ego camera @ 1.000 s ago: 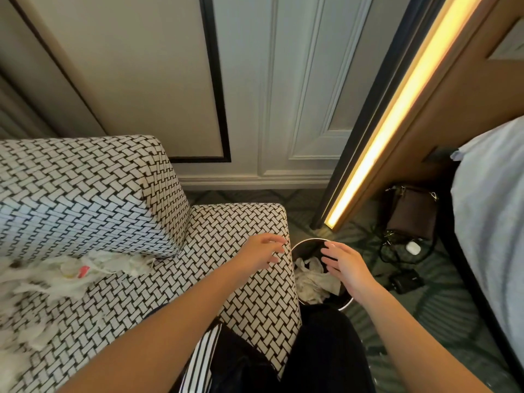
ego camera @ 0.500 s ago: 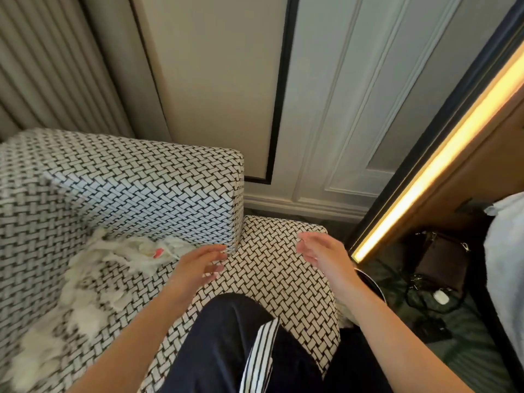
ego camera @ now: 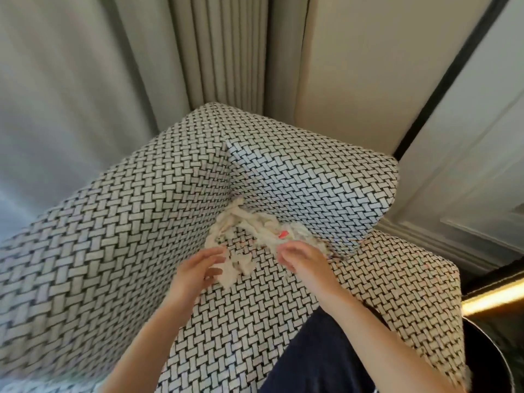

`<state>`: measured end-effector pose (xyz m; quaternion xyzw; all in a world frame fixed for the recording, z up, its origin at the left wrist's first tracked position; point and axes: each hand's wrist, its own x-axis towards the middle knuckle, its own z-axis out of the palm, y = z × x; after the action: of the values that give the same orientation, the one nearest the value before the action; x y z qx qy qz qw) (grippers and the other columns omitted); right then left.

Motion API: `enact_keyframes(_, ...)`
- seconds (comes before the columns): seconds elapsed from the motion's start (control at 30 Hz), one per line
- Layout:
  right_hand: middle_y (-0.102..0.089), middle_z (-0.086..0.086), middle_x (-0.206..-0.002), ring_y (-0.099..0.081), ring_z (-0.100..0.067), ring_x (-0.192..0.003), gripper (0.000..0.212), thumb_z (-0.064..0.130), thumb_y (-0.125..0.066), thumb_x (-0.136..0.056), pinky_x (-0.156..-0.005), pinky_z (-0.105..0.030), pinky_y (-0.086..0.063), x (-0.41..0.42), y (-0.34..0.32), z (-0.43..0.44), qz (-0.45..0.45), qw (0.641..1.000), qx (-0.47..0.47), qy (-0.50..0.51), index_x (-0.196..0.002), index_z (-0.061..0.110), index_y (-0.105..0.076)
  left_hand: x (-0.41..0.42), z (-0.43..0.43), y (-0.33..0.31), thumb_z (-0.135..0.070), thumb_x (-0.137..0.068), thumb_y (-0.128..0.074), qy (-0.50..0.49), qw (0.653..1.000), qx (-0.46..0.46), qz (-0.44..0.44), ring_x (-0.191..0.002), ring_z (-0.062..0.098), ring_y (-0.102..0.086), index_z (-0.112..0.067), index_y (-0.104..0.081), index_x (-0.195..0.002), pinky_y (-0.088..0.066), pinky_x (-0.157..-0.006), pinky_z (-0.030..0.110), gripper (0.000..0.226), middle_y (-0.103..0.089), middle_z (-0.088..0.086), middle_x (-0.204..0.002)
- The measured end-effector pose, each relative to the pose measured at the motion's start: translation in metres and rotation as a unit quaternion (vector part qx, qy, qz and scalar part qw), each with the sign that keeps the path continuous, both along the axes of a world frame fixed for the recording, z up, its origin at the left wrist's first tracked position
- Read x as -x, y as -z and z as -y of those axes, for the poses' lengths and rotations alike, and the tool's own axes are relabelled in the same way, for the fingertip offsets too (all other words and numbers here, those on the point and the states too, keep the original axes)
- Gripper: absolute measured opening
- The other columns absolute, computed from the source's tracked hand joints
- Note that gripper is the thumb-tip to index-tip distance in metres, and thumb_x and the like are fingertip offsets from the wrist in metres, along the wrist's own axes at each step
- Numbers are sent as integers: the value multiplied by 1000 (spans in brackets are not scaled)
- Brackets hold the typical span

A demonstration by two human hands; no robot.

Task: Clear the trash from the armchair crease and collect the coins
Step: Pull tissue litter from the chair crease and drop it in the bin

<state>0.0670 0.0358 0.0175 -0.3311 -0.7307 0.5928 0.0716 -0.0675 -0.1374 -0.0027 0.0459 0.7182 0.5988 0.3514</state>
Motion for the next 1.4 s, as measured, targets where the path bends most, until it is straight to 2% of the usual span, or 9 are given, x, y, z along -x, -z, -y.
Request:
enact_keyframes(0.1, -58, 12, -116, -52, -1, -105, 22, 22, -52, -93, -92, -21, -39, 30, 23, 24, 48, 996, -36, -72, -113, 22, -63, 7, 33, 7, -19, -94, -50, -26, 999, 23, -16, -95, 23, -63, -21, -67, -103, -50, -89, 38, 19, -70, 1, -101)
enact_keyframes(0.23, -32, -3, -147, -29, -24, -139, 42, 18, -52, -93, -94, -18, -33, 61, 52, 45, 111, 977, -79, -166, -133, 32, -49, 3, 65, 17, -18, -93, -51, -51, 998, 45, 0, -92, 20, -64, -22, -66, -100, -51, -82, 31, 17, -69, -1, -99)
enact_keyframes(0.33, 8, -12, -158, 5, -36, -145, 46, 28, -46, -96, -118, -46, -14, 81, 67, 58, 184, 947, -112, -238, -138, 46, -38, -4, 84, 24, -20, -94, -50, -49, 997, 64, 9, -93, 16, -64, -24, -66, -102, -49, -78, 25, 18, -69, -4, -100)
enact_keyframes(0.43, 14, -15, -156, 16, -39, -142, 41, 34, -39, -99, -115, -50, 5, 91, 82, 63, 237, 909, -169, -298, -138, 47, -37, -12, 93, 28, -20, -94, -51, -55, 995, 80, 12, -93, 17, -64, -23, -66, -101, -50, -81, 28, 17, -70, -3, -99)
enact_keyframes(0.6, -4, -10, -159, -13, -28, -145, 48, 27, -40, -100, -115, -35, -16, 82, 97, 59, 240, 909, -193, -282, -146, 22, -31, -15, 93, 34, -19, -94, -51, -73, 994, 80, 26, -93, 20, -64, -20, -66, -102, -50, -83, 30, 17, -70, -1, -99)
enact_keyframes(0.73, -42, -8, -145, -61, -8, -88, 40, 20, -42, -99, -76, -14, -48, 67, 93, 47, 177, 947, -158, -218, -139, 15, -45, -16, 86, 45, -17, -92, -55, -110, 990, 85, 15, -93, 21, -63, -19, -67, -98, -50, -79, 28, 14, -67, 0, -104)
enact_keyframes(0.97, -67, 11, -104, -55, 10, -85, 16, 21, -54, -94, -66, 0, -39, 39, 75, 25, 101, 972, -133, -168, -100, 25, -69, -21, 66, 63, -11, -84, -59, -160, 980, 121, -4, -119, 18, -41, -31, -61, -107, -34, -101, 33, 31, -41, 3, -137)
enact_keyframes(1.1, -65, 1, -76, -53, -8, -66, 16, 21, -58, -91, -59, -11, -39, 28, 62, 18, 64, 982, -116, -136, -82, 30, -68, -15, 50, 60, -17, -87, -57, -118, 986, 115, 30, -129, 21, -35, -34, -60, -116, -30, -110, 41, 34, -37, 1, -143)
enact_keyframes(1.4, -49, -3, -64, -42, -11, -60, 16, 18, -61, -88, -55, -16, -31, 15, 47, 16, 16, 991, -88, -96, -76, 19, -71, -32, 19, 53, -10, -88, -56, -166, 981, 29, 93, -115, 16, -49, -21, -70, -96, -35, -103, 30, 19, -61, -4, -111)
